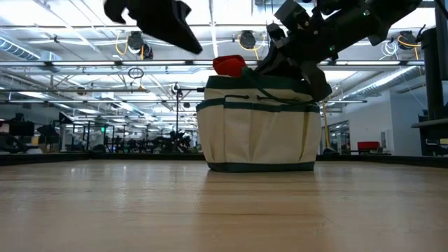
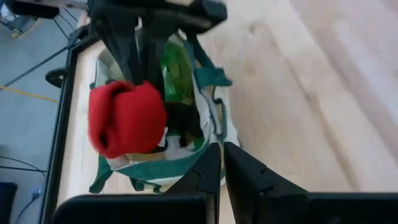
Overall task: Pick & Place Garden tools in Gardening bag
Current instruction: Put the red gloves into the green gardening bag
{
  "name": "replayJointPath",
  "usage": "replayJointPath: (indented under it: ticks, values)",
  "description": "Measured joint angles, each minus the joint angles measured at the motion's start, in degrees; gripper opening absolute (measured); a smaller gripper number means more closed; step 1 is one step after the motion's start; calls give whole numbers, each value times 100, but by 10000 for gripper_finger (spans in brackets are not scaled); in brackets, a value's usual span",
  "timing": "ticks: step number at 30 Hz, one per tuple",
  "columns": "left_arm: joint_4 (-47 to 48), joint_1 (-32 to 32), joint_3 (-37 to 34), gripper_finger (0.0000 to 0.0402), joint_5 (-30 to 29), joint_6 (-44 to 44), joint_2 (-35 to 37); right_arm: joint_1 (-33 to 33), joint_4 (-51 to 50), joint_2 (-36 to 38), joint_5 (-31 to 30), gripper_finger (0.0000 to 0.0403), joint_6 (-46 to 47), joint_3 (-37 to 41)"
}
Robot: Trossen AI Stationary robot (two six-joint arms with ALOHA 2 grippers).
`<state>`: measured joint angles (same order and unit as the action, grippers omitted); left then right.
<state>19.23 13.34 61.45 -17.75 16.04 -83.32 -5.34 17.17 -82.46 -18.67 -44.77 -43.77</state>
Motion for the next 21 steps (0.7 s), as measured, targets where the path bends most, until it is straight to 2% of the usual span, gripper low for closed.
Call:
replayJointPath:
  ticks: [5,15,21]
  values:
    - [-92,-256,0,41,88,345,-371,-2,-2,-2,98,10,0,2]
    - [-522,-379,0,164,107,1115,-611,11,1,-4,100,10,47,4]
    - [-570,-408,0,192,169,1217,-611,11,2,-4,149,10,52,4]
